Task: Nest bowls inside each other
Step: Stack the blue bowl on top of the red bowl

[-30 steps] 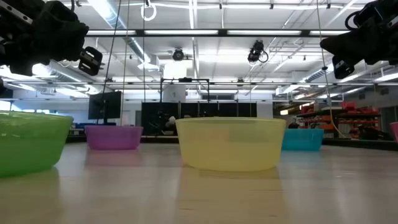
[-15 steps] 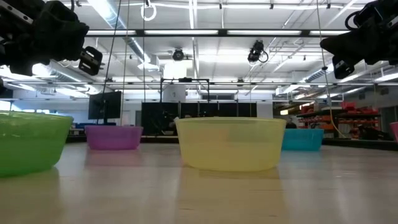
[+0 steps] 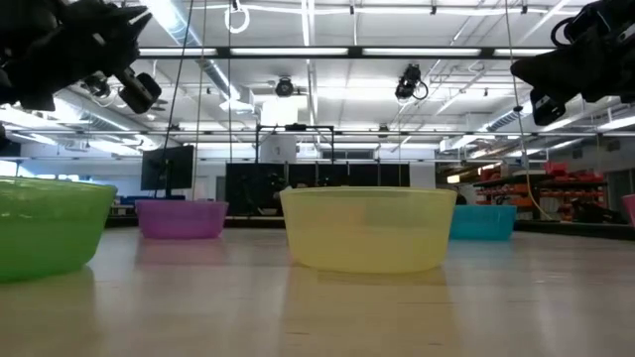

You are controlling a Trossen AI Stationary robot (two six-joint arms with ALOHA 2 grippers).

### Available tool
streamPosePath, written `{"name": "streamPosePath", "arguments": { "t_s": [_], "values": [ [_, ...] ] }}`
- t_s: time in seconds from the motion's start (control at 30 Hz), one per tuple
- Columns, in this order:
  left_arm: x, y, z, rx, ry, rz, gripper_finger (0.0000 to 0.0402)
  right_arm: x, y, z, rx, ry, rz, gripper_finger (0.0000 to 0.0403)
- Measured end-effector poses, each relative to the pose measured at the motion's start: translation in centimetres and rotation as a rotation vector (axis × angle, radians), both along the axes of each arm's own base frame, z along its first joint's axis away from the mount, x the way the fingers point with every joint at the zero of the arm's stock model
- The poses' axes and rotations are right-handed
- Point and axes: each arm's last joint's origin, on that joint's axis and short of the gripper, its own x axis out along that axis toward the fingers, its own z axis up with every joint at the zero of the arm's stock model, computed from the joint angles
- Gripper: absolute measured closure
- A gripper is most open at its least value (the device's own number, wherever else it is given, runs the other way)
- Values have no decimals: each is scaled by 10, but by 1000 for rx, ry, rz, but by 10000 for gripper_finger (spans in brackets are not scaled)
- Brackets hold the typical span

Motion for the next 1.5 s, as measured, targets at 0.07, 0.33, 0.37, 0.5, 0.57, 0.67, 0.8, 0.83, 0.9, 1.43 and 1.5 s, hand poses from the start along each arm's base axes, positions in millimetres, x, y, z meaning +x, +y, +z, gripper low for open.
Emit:
{"name": "streamPosePath", "arguments": {
  "t_s": [0.07,0.33,0.37,0.5,0.57,0.67,0.8,0.83,0.9,1.43,1.5],
  "values": [
    [0,2,2,-62,-10,46,378,0,0,4,44,-38,2,381],
    [0,5,3,-72,-38,156,370,-5,-1,26,248,-268,32,381],
    [0,5,3,-77,-42,173,370,-6,-2,29,276,-300,39,381],
    [0,8,4,-106,-55,261,375,-11,-3,40,347,-422,61,381],
    [0,9,4,-124,-63,314,379,-13,-4,44,359,-472,67,381],
    [-1,12,5,-148,-80,387,385,-15,-4,47,368,-509,71,381],
    [-3,13,9,-169,-135,456,391,-16,-5,50,376,-541,74,381],
    [-3,13,11,-169,-158,461,392,-17,-5,51,379,-552,76,381],
    [-5,13,14,-165,-198,460,392,-18,-5,52,390,-566,80,381],
    [-7,12,17,-168,-235,453,369,-18,-8,52,473,-580,-4,381],
    [-6,13,16,-149,-220,466,374,-17,-10,49,530,-553,-69,381]
  ]
}}
